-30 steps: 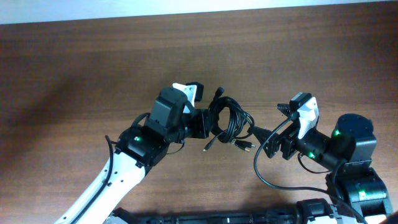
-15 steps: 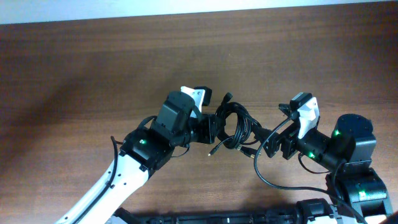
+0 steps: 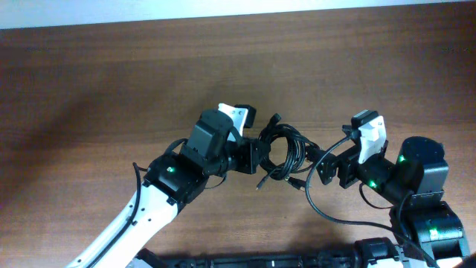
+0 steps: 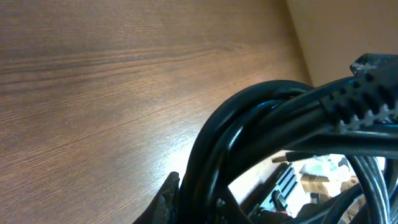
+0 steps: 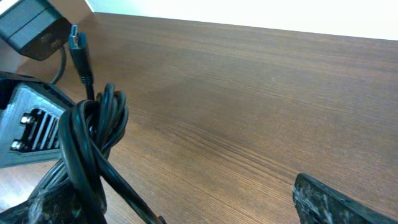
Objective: Untangle cables
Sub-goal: 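Move the right gripper toward the lifted coil and grasp a cable strand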
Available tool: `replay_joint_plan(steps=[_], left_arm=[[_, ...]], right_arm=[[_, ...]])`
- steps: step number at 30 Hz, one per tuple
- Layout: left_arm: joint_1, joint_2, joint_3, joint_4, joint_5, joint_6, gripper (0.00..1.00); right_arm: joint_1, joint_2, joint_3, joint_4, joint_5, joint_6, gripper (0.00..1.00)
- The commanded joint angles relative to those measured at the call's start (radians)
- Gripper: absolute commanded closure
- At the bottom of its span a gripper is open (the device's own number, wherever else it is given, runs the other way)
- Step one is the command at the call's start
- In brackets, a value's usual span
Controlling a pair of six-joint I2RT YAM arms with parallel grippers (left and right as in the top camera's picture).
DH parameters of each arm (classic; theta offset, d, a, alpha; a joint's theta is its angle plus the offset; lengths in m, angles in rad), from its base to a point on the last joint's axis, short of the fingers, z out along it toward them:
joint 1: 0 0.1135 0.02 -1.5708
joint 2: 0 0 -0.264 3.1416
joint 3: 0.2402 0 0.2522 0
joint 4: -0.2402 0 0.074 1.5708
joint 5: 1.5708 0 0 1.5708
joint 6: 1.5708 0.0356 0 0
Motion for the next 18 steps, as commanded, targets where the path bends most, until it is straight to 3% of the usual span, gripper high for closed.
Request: replay_joint_plan(steps=[1,4,11,18], left_arm=[[-0.01,-0.024,0.019,0.01,0.095,0.044,1.0],[-0.01,-0.024,0.019,0.03,0.166,0.075,1.0],[-0.01,-0.024,0.019,0.045,0.319,0.3,1.0],[-0.01,-0.024,0.019,0.019,0.355,0.424,1.0]], right_arm=[[-0.006,0.0,0.019,-0.006,0.087,0.037,0.01],[-0.006,0.012,0.019,-0.014,0.107,0.038,0.02],[-0.006,0.045,0.019,-0.058,0.294,0.184,0.02],[-0.006,0.045,0.019,-0.078,0.348,0.198,0.02]])
